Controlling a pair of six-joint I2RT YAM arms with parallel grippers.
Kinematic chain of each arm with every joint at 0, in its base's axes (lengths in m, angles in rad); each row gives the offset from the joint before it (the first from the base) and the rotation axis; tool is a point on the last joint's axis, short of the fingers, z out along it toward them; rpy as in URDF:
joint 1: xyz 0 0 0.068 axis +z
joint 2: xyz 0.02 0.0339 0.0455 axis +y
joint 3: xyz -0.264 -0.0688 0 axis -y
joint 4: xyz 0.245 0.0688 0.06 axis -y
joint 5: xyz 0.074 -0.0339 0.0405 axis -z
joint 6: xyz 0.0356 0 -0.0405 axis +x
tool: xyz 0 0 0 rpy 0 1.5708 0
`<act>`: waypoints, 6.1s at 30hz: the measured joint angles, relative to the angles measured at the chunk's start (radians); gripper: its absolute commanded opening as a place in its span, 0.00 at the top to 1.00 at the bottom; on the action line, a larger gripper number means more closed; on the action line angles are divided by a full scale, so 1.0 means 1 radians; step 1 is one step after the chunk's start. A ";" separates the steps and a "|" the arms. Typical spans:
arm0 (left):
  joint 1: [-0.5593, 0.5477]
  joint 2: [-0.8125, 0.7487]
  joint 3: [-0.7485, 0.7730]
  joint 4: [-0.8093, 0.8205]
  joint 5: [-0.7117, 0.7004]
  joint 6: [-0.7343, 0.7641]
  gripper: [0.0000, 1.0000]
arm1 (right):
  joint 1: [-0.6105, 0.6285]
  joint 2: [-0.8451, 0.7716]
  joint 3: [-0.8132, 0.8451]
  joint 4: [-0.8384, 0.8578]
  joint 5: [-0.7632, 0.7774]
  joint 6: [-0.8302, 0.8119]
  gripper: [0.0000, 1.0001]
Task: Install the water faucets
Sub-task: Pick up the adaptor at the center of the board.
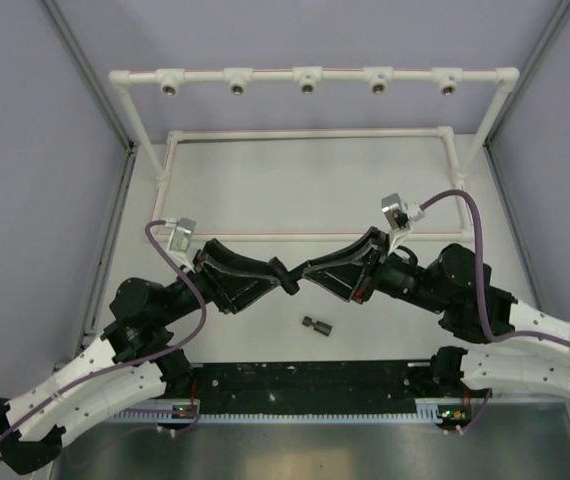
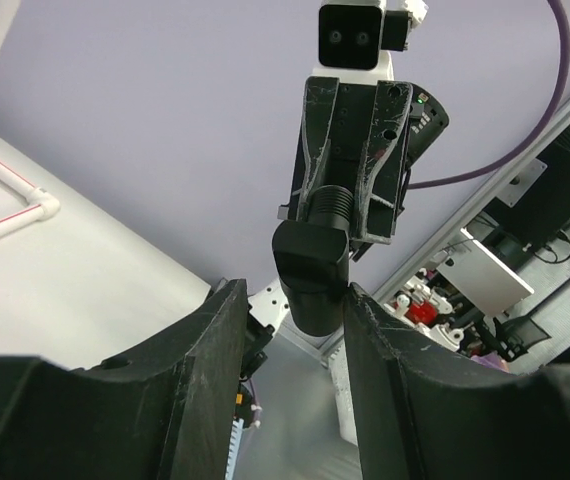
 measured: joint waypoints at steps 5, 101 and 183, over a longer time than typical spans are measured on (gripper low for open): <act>0.000 0.012 -0.023 0.053 -0.016 -0.036 0.52 | 0.000 -0.002 -0.042 0.050 0.012 0.012 1.00; 0.002 0.029 -0.262 0.421 -0.446 -0.315 1.00 | 0.000 0.307 -0.236 0.675 0.115 0.156 0.60; 0.005 0.110 -0.275 0.578 -0.451 -0.347 0.48 | 0.014 0.415 -0.216 0.697 0.067 0.222 1.00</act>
